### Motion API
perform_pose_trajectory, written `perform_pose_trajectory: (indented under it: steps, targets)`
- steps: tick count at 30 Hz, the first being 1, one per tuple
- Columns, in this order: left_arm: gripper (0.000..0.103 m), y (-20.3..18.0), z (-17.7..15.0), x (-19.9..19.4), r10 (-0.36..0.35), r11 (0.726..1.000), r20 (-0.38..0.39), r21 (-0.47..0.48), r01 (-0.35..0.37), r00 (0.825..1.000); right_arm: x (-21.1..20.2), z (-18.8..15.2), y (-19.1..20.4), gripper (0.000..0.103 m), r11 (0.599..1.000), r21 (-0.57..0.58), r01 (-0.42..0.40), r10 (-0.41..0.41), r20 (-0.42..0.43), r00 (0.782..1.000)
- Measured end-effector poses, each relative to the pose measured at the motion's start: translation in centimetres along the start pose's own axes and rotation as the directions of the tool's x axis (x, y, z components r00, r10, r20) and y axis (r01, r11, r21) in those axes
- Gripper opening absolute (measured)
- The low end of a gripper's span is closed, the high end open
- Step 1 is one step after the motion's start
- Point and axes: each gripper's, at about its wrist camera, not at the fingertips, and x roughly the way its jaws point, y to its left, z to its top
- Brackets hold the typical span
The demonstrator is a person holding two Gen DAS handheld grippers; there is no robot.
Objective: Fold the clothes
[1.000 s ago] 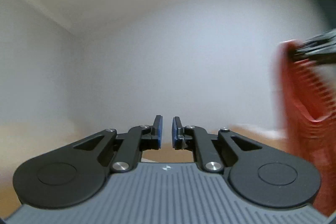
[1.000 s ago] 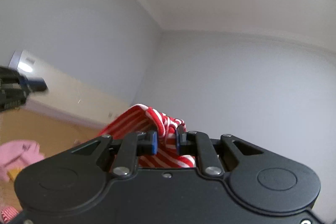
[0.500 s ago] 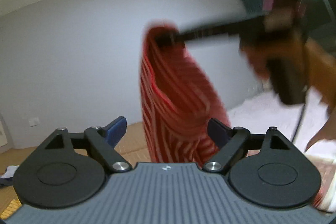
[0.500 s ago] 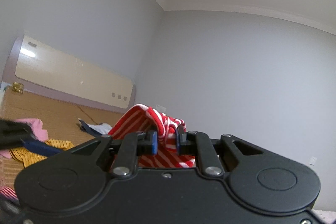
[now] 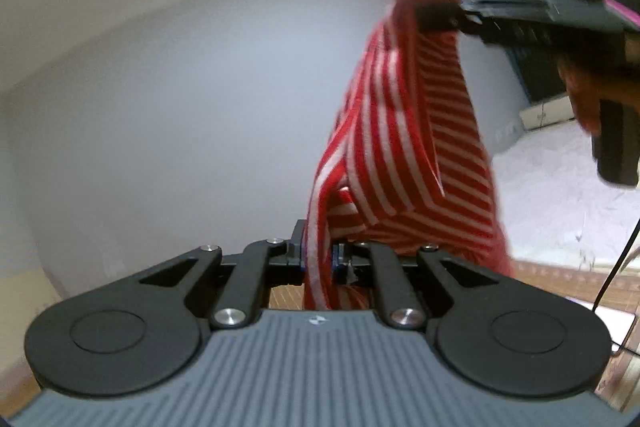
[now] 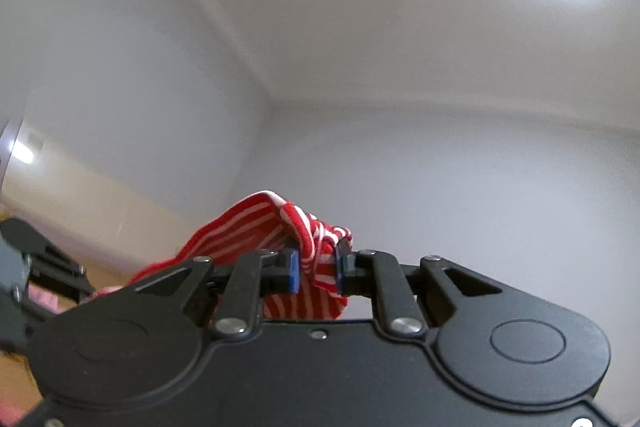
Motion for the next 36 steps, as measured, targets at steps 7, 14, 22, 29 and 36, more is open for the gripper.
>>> perform_pose_trajectory:
  steps: [7,14,22,29,36]
  targets:
    - [0.014,2.0,6.8,-7.2,-0.015,0.993,0.032,0.118,0.011,0.999,-5.7,4.2,-0.7,0.017,0.998,0.042,0.039,-0.045,0.163,0.986]
    - [0.016,1.8,4.7,-12.5,-0.092,0.995,-0.039,0.037,0.094,0.995,-10.0,5.2,0.4,0.017,0.999,0.038,-0.011,0.003,0.194,0.981]
    - [0.011,0.6,0.5,-12.0,-0.045,0.999,-0.066,-0.02,0.044,0.997,-14.5,4.0,1.7,0.017,0.999,-0.047,0.005,0.002,0.149,0.989]
    - [0.01,2.1,6.2,-14.9,0.159,0.973,0.03,0.163,-0.162,0.987,-19.8,3.3,1.0,0.017,0.996,-0.079,0.049,-0.036,0.161,0.986]
    - [0.01,6.5,7.6,-8.1,0.225,0.939,-0.069,0.281,-0.198,0.972,-17.3,0.2,-0.1,0.017,0.99,-0.099,0.097,-0.087,0.104,0.991]
